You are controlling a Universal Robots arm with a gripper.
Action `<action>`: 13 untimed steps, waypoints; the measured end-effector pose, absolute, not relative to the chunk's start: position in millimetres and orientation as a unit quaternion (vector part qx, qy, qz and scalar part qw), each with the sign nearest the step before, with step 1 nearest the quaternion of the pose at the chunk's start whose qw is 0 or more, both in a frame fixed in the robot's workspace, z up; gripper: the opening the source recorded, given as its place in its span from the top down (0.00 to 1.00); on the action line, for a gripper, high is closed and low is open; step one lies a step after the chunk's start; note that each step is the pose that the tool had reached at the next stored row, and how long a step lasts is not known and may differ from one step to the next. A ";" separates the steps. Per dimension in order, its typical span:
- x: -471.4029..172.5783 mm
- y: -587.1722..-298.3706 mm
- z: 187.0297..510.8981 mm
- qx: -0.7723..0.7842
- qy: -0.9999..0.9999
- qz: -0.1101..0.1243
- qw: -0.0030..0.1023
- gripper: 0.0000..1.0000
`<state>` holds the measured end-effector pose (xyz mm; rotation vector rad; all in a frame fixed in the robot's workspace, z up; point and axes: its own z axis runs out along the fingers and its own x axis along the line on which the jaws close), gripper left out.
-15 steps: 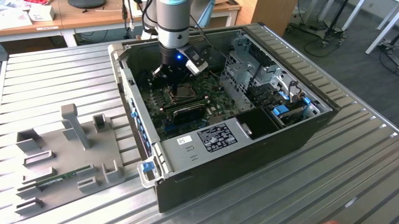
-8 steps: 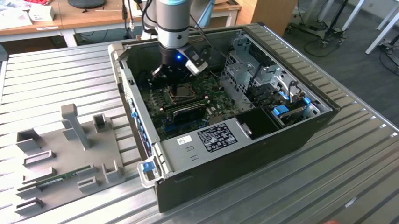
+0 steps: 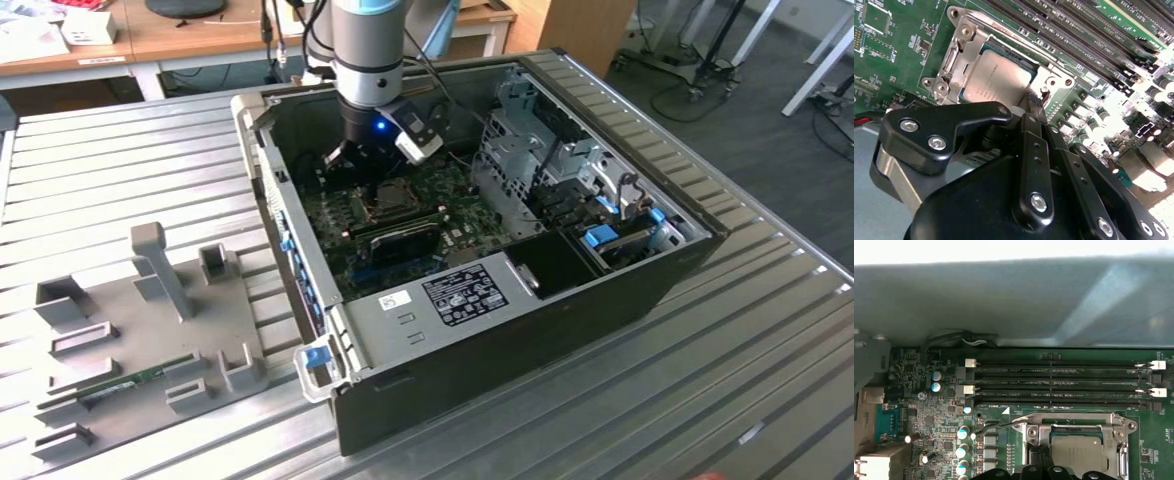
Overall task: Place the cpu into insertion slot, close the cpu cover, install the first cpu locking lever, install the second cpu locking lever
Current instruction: 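Close the cpu cover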
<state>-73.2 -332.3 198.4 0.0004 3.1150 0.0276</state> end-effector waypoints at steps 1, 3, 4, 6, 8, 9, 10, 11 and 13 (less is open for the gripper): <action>-73.2 -332.2 198.3 0.000 1.000 0.009 0.013 0.89; -73.0 -332.0 198.0 0.000 1.000 0.009 0.014 0.89; -73.0 -332.0 198.0 0.000 1.000 0.009 0.014 0.89; -73.1 -332.1 197.8 0.000 1.000 0.009 0.014 0.89; -73.2 -332.2 196.7 0.000 1.000 0.009 0.013 0.89; -73.3 -332.3 196.5 0.000 1.000 0.009 0.013 0.89; -73.3 -332.4 196.5 0.000 1.000 0.009 0.013 0.89; -73.3 -332.4 196.4 0.000 1.000 0.009 0.013 0.89; -73.3 -332.5 196.4 0.000 1.000 0.009 0.013 0.89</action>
